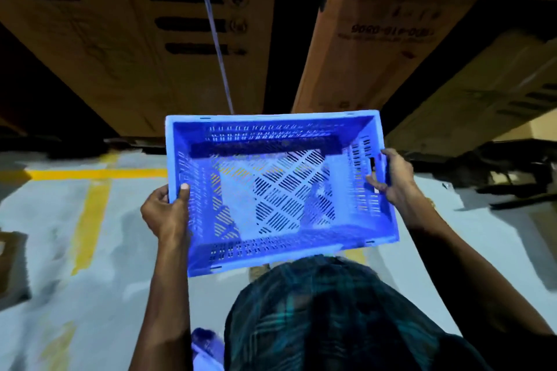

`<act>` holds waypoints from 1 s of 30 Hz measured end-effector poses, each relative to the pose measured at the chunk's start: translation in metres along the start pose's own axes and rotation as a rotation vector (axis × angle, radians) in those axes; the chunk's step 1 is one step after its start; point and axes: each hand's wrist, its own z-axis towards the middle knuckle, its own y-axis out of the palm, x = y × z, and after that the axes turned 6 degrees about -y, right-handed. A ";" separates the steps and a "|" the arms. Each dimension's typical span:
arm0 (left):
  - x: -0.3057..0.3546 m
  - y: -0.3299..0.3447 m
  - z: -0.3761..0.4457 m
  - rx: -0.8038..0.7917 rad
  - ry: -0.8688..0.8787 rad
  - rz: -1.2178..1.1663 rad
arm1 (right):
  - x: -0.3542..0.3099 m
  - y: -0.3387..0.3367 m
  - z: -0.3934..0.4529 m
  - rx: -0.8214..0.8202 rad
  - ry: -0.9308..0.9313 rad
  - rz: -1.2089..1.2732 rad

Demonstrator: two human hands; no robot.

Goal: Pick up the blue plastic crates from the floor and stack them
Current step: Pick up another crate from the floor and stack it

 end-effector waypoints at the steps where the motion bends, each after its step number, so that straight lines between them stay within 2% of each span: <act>1: -0.011 0.003 0.007 0.002 -0.020 0.030 | 0.000 0.000 -0.002 -0.002 0.007 0.002; 7: -0.064 0.035 0.045 -0.045 -0.256 0.284 | 0.016 -0.008 0.023 0.062 0.112 -0.176; 9: -0.081 0.047 0.057 -0.044 -0.359 0.359 | 0.029 -0.007 0.039 0.017 0.134 -0.248; 11: -0.112 0.059 0.076 -0.039 -0.413 0.384 | 0.047 -0.002 0.053 -0.011 0.154 -0.324; 13: -0.133 0.071 0.083 0.004 -0.450 0.399 | 0.070 0.001 0.081 0.036 0.182 -0.330; 16: -0.148 0.094 0.078 0.081 -0.466 0.394 | 0.112 0.004 0.126 -0.050 0.259 -0.437; 20: -0.163 0.141 0.075 0.118 -0.473 0.529 | 0.179 0.001 0.186 0.075 0.264 -0.490; 24: -0.220 0.195 0.092 0.163 -0.413 0.727 | 0.280 -0.018 0.284 0.148 0.221 -0.725; 30: -0.275 0.266 0.120 0.107 -0.343 0.822 | 0.267 0.020 0.331 0.302 0.176 -0.781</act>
